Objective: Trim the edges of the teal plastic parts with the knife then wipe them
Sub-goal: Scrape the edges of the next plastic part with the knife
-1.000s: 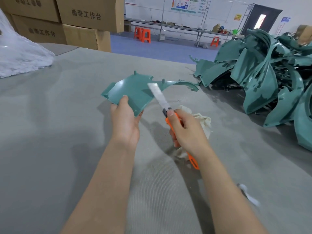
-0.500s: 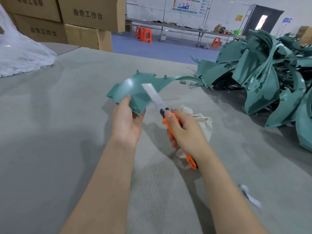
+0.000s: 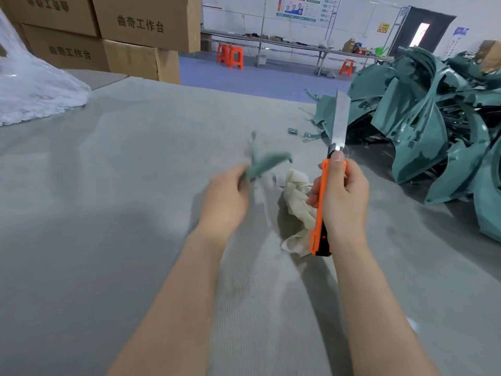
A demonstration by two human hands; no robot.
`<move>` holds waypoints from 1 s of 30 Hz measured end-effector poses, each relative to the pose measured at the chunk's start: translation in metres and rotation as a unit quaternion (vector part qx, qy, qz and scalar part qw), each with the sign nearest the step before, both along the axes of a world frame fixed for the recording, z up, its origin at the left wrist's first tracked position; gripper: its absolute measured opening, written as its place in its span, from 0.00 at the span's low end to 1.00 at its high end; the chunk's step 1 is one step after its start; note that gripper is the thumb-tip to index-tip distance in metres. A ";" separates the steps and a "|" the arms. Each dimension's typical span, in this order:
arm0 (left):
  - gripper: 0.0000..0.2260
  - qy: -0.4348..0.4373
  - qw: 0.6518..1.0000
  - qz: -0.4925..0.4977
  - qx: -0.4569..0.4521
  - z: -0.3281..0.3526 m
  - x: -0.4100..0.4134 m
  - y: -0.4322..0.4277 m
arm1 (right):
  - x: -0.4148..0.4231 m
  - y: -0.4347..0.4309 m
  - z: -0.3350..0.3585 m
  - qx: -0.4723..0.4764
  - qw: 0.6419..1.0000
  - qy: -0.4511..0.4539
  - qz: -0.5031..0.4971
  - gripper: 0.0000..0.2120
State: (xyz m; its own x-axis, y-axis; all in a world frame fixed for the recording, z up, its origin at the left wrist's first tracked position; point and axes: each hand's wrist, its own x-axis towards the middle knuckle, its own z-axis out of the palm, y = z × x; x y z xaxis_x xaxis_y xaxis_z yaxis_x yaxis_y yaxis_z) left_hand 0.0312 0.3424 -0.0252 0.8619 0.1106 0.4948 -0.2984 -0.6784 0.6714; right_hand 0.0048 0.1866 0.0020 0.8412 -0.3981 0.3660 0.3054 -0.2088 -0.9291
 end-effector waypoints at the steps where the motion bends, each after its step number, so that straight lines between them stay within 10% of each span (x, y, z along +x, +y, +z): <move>1: 0.13 0.063 0.997 -0.002 0.036 -0.008 0.002 -0.002 | 0.000 0.000 0.000 0.000 1.000 0.001 0.000 0.17; 7: 0.11 -0.054 0.990 0.084 -0.101 -0.001 0.001 0.001 | 0.001 0.002 0.000 0.009 1.000 -0.006 -0.009 0.17; 13: 0.09 0.077 0.990 0.066 -0.101 -0.005 -0.002 -0.002 | 0.002 0.002 -0.002 0.000 1.000 -0.002 0.004 0.17; 15: 0.09 0.070 0.952 0.070 -0.289 0.006 -0.001 0.000 | 0.002 0.001 -0.002 -0.004 1.000 0.010 0.017 0.18; 20: 0.08 0.089 0.725 -0.075 -0.679 0.029 -0.006 0.011 | 0.003 0.005 -0.006 -0.035 0.995 0.043 0.081 0.17; 30: 0.07 0.103 0.662 -0.055 -0.740 0.036 -0.014 0.005 | 0.007 0.005 -0.013 -0.129 0.985 0.068 0.091 0.22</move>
State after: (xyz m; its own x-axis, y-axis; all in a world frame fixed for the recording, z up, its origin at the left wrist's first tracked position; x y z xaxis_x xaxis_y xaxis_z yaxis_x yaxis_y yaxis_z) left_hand 0.0174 0.3476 0.0105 0.9377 0.2735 -0.2145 -0.0899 0.7870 0.6104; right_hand 0.0115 0.1918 -0.0112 0.9380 -0.1452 0.3147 0.2360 -0.3974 -0.8868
